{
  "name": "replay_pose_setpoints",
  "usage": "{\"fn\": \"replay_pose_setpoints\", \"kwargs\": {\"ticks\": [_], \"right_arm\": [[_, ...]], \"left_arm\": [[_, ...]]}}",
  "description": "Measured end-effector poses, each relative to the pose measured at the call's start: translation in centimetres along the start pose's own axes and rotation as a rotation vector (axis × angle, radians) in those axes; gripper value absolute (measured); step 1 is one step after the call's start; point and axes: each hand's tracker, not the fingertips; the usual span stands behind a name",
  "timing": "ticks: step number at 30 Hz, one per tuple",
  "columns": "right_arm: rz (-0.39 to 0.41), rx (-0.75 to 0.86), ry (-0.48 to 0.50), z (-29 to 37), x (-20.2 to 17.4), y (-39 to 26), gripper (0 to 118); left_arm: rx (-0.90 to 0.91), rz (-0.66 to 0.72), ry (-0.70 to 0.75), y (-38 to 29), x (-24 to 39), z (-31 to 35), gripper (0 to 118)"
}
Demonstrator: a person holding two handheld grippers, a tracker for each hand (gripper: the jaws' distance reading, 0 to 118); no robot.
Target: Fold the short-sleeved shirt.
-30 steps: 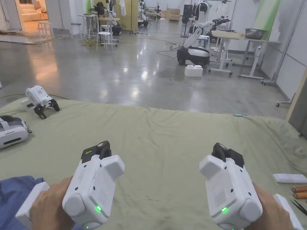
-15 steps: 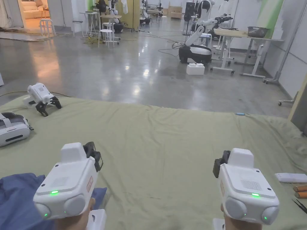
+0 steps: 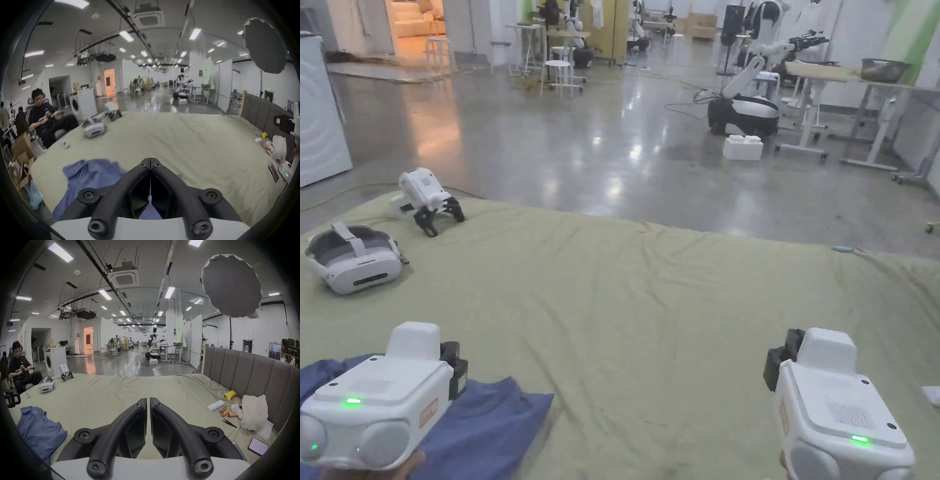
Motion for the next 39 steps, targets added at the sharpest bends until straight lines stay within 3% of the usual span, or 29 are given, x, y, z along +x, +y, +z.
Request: {"fn": "replay_pose_setpoints", "kwargs": {"ticks": [3,7,8,11,14,15,17,19,20,22,26,27,32,38,39], "right_arm": [[0.036,0.015,0.024,0.1,-2.2,1.1,4],[0.087,-0.048,0.042,-1.0,-3.8,0.0,4],[0.089,-0.063,0.051,-1.2,-4.0,-0.3,4],[0.077,-0.13,0.083,-2.6,-4.8,-1.7,4],[0.1,-0.158,0.087,-3.7,-5.5,-3.0,4],[0.101,-0.166,0.087,-3.9,-5.6,-3.3,4],[0.108,-0.181,0.082,-4.7,-5.2,-3.5,4],[0.117,-0.186,0.071,-4.2,-5.5,-3.8,4],[0.116,-0.189,0.068,-4.4,-5.3,-3.8,4],[0.118,-0.186,0.057,-4.2,-5.3,-3.9,4],[0.105,-0.188,0.046,-4.0,-5.1,-4.0,4],[0.101,-0.191,0.047,-3.8,-5.2,-4.1,4],[0.107,-0.194,0.045,-3.5,-5.0,-4.3,4],[0.091,-0.189,0.036,-3.0,-4.3,-4.0,4],[0.088,-0.185,0.036,-3.0,-4.2,-3.9,4]], "left_arm": [[-0.143,0.031,0.071,-1.3,-4.9,-0.4,0],[-0.356,0.106,0.059,-3.7,-10.0,-2.0,4],[-0.388,0.13,0.06,-4.5,-10.8,-2.6,11],[-0.496,0.139,0.043,-6.6,-11.7,-4.7,89],[-0.591,0.116,0.024,-8.8,-10.9,-6.3,108],[-0.611,0.103,0.016,-9.2,-10.6,-6.5,109],[-0.667,0.052,0.002,-10.3,-9.4,-7.2,106],[-0.684,0.014,-0.022,-11.1,-8.5,-7.1,87],[-0.639,-0.025,0.055,-11.0,-8.0,-6.7,87],[-0.659,-0.001,0.049,-10.3,-7.0,-6.3,77],[-0.569,-0.107,0.058,-9.6,-5.3,-4.5,20],[-0.552,-0.129,0.074,-9.7,-5.1,-4.1,0],[-0.502,-0.045,0.083,-9.4,-5.3,-2.3,0],[-0.305,0.107,0.047,-5.3,-6.0,2.1,0],[-0.28,0.126,0.029,-5.7,-8.7,-2.1,0]]}}
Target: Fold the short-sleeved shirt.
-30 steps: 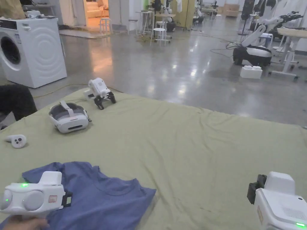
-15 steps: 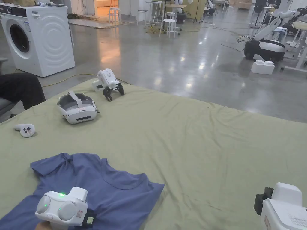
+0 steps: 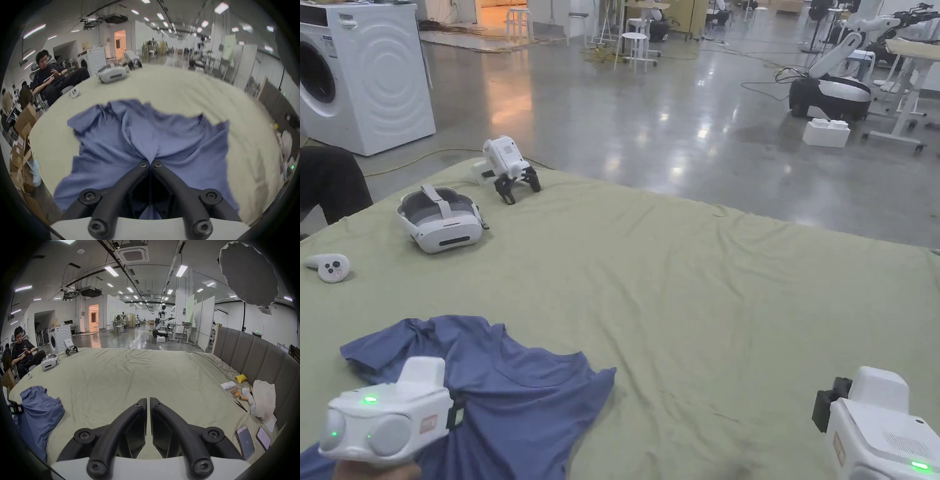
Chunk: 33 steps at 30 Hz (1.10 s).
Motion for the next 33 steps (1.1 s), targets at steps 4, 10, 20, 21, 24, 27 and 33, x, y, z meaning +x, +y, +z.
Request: {"fn": "replay_pose_setpoints", "kwargs": {"ticks": [4,10,20,21,24,27,33], "right_arm": [[-0.017,0.022,-0.005,0.5,0.6,0.5,4],[-0.053,0.055,-0.019,1.4,2.2,1.5,4],[-0.123,0.118,-0.092,4.2,8.4,2.4,4],[-0.129,0.125,-0.106,4.5,9.2,2.4,4],[-0.136,0.14,-0.147,5.6,11.6,2.3,4],[-0.137,0.144,-0.19,6.5,14.1,1.9,4],[-0.14,0.113,-0.255,7.5,17.9,-0.1,4]], "left_arm": [[0.172,-0.005,-0.036,2.8,1.4,2.7,0],[0.362,-0.099,-0.163,9.4,6.3,6.3,0],[0.447,-0.344,-0.448,13.6,24.7,8.7,0],[0.426,-0.363,-0.475,13.2,26.8,8.1,0],[0.367,-0.408,-0.551,11.3,32.4,6.3,0],[0.291,-0.431,-0.629,8.5,37.3,4.2,0],[0.121,-0.45,-0.708,1.0,43.6,-0.2,0]]}}
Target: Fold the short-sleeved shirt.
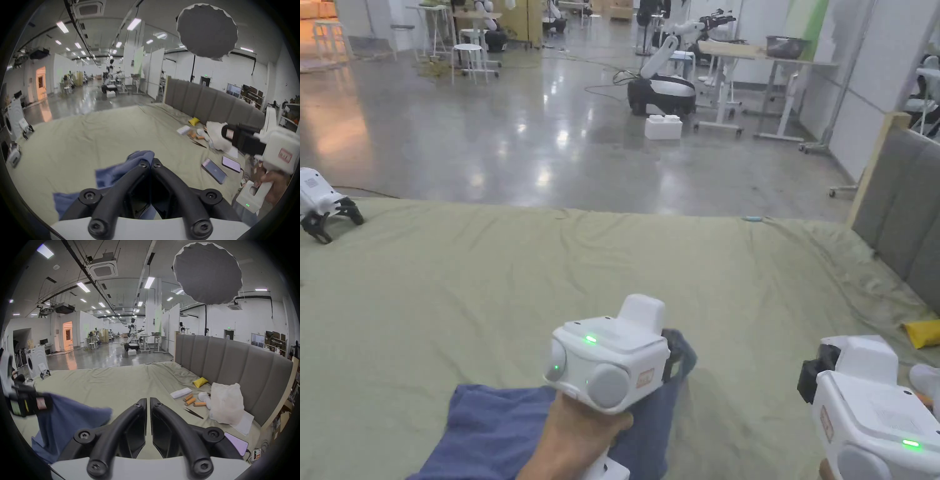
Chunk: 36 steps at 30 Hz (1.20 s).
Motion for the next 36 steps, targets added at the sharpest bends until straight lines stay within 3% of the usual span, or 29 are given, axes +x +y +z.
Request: {"fn": "replay_pose_setpoints", "kwargs": {"ticks": [4,5,8,9,11,15,17,20,21,22,24,30,36], "right_arm": [[0.015,-0.049,-0.015,0.3,1.3,-1.1,4],[0.021,-0.058,-0.016,0.3,1.5,-1.4,4],[0.024,-0.073,0.009,0.3,1.5,-1.9,4],[0.026,-0.07,0.019,0.5,1.2,-2.0,4],[0.034,-0.051,0.054,0.8,0.5,-1.7,4],[0.074,0.014,0.114,1.5,-2.1,-1.1,4],[0.08,0.04,0.136,1.9,-3.7,-1.0,4],[0.078,0.095,0.154,2.7,-6.3,-0.8,4],[0.073,0.11,0.167,3.0,-7.2,-0.8,4],[0.061,0.131,0.178,3.2,-7.8,-0.9,4],[0.058,0.15,0.184,3.6,-9.2,-0.9,4],[0.048,0.203,0.224,4.0,-11.5,-0.7,4],[0.061,0.162,0.252,2.6,-12.4,-0.6,4]], "left_arm": [[-0.053,0.037,-0.06,-4.4,1.9,-1.9,4],[-0.061,0.034,-0.075,-5.4,2.2,-2.0,14],[-0.056,0.025,-0.09,-5.0,2.1,0.8,73],[-0.013,0.021,-0.077,-5.1,1.7,1.7,84],[0.079,0.02,-0.025,-5.1,0.5,3.9,87],[0.214,0.028,0.15,-4.3,-2.3,9.2,86],[0.259,0.028,0.254,-4.5,-3.7,11.2,77],[0.306,0.006,0.434,-5.1,-5.2,13.9,32],[0.319,0.006,0.476,-5.5,-5.7,14.7,13],[0.335,0.01,0.504,-5.9,-6.2,15.3,1],[0.363,0.01,0.591,-6.3,-6.2,17.1,0],[0.351,0.078,0.649,-7.4,-8.8,18.9,0],[0.159,0.209,0.616,-7.8,-15.7,16.3,0]]}}
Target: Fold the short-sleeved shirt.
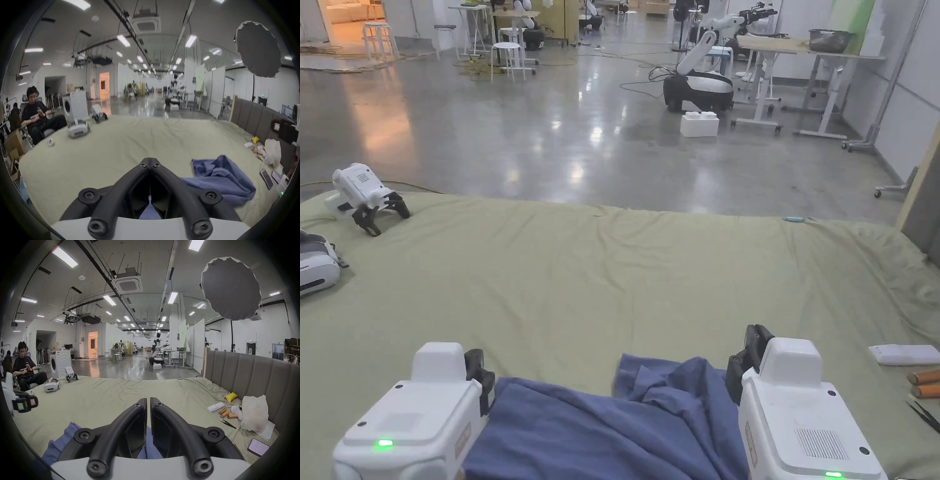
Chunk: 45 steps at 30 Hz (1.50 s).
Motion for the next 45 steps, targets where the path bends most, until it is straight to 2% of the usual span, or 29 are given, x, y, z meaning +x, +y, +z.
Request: {"fn": "replay_pose_setpoints", "kwargs": {"ticks": [6,8,11,12,14,15,16,21,23,25,26,27,29,30,32,33,36,38,41,43,44,45], "right_arm": [[0.025,-0.071,-0.001,-1.8,1.0,-0.8,4],[0.034,-0.086,-0.004,-2.3,1.3,-1.2,4],[0.042,-0.12,-0.017,-3.1,2.1,-2.0,4],[0.045,-0.13,-0.021,-3.3,2.4,-2.3,4],[0.058,-0.151,-0.037,-3.7,3.1,-2.8,4],[0.064,-0.159,-0.043,-3.9,3.5,-3.1,4],[0.068,-0.167,-0.049,-4.1,3.8,-3.3,4],[0.083,-0.22,-0.087,-5.3,5.7,-4.9,4],[0.076,-0.242,-0.096,-5.8,6.3,-5.4,4],[0.062,-0.265,-0.1,-6.6,6.9,-5.8,4],[0.052,-0.282,-0.1,-7.2,7.2,-6.0,4],[0.044,-0.299,-0.1,-8.0,7.5,-6.2,4],[0.022,-0.36,-0.081,-9.8,8.1,-6.5,4],[0.004,-0.396,-0.067,-11.2,8.5,-6.6,4],[-0.023,-0.495,-0.034,-14.2,9.2,-7.0,8],[-0.028,-0.55,-0.016,-16.0,9.6,-7.3,19],[0.019,-0.697,0.024,-21.2,10.3,-8.6,63],[0.034,-0.767,0.054,-23.8,10.0,-9.5,64],[0.001,-0.881,0.081,-26.9,10.0,-11.4,64],[-0.014,-0.923,0.109,-27.9,9.5,-12.6,53],[0.002,-0.943,0.133,-28.0,9.1,-13.1,51],[0.038,-0.918,0.101,-27.9,8.7,-13.0,48]], "left_arm": [[-0.273,0.04,-0.058,1.0,-3.3,-10.3,0],[-0.336,0.054,-0.072,1.3,-3.0,-11.9,0],[-0.451,0.043,-0.08,0.8,-2.6,-15.4,28],[-0.493,0.053,-0.092,0.4,-2.6,-16.6,45],[-0.568,0.071,-0.076,-0.4,-2.5,-18.6,73],[-0.592,0.078,-0.061,-0.7,-2.3,-19.1,81],[-0.599,0.077,-0.048,-0.9,-2.2,-19.5,81],[-0.671,0.017,-0.029,-2.2,-1.3,-21.0,78],[-0.639,0.036,-0.02,-2.0,-1.0,-20.5,67],[-0.62,0.025,-0.019,-1.7,-0.5,-20.1,64],[-0.606,0.019,-0.033,-1.6,-0.3,-19.8,56],[-0.602,0.011,-0.054,-1.3,-0.5,-19.9,35],[-0.603,-0.008,-0.127,-1.2,0.0,-19.6,5],[-0.604,-0.035,-0.109,-1.2,0.3,-19.3,1],[-0.599,-0.046,-0.122,-1.0,0.1,-19.4,1],[-0.585,-0.048,-0.12,-0.8,0.1,-18.8,0],[-0.537,0.012,-0.142,-0.3,-0.7,-18.0,0],[-0.489,0.018,-0.142,0.2,-0.8,-16.6,0],[-0.451,0.04,-0.158,0.5,-1.3,-15.3,0],[-0.431,0.053,-0.162,0.5,-1.4,-14.6,0],[-0.428,0.057,-0.158,0.5,-1.4,-14.3,0],[-0.425,0.055,-0.155,0.5,-1.4,-14.1,0]]}}
